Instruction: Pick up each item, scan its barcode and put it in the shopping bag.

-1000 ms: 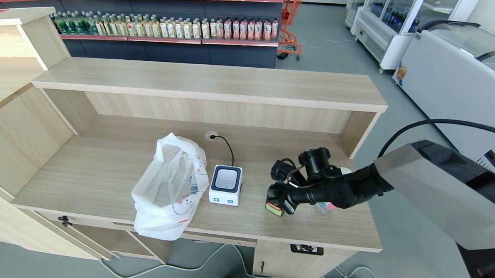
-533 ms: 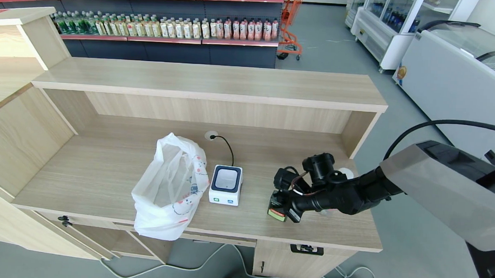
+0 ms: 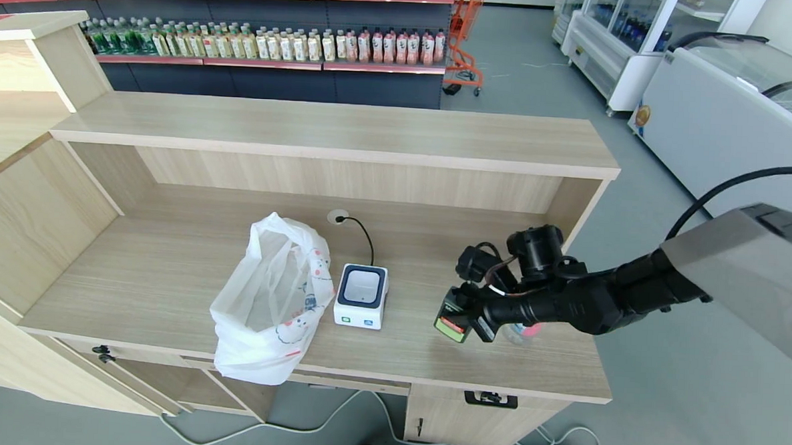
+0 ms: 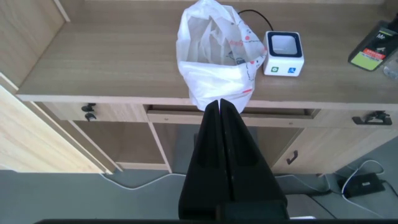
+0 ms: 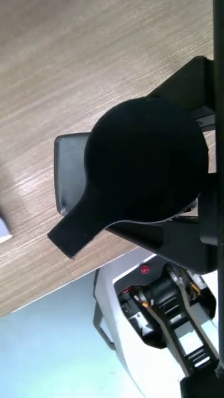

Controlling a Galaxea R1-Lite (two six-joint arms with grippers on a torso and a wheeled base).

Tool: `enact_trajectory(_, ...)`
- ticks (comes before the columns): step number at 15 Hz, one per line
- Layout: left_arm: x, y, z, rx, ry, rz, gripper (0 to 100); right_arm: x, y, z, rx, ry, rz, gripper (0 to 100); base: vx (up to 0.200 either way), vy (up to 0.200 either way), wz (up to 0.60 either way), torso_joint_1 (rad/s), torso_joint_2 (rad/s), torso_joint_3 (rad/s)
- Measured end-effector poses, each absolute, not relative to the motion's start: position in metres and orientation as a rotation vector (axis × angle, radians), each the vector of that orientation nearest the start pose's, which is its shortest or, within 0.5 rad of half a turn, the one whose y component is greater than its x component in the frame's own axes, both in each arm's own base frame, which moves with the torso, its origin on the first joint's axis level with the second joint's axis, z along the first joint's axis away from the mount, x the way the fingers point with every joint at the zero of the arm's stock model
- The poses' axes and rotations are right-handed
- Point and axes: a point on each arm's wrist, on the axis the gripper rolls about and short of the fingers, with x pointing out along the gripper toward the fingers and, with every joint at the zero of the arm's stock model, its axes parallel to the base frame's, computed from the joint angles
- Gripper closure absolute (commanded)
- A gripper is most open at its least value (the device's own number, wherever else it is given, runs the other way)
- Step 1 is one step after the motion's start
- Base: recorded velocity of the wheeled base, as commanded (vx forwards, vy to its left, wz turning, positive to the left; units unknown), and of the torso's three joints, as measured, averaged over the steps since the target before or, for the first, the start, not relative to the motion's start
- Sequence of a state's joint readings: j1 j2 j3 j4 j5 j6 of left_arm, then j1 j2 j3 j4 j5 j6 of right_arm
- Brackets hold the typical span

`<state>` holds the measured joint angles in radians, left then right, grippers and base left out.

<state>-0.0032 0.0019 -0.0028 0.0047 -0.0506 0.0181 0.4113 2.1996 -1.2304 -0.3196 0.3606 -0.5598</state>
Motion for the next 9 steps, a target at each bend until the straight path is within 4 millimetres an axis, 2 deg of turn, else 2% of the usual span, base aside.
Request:
enact_trajectory(6,-0.023,-0.001,0.076,0.018,0.003,-0.054,100,0.356,0.16,0.17,-0.264,0.316,0.806,100,0.0,0.0,0.0,0.0,0.0,0.0)
enact_trajectory(9,-0.023,-0.001,0.076,0.018,0.003,-0.054,100,0.342,0.138,0.195,-0.192,0.291,0.748,100,0.0,0.0,0.0,0.0,0.0,0.0)
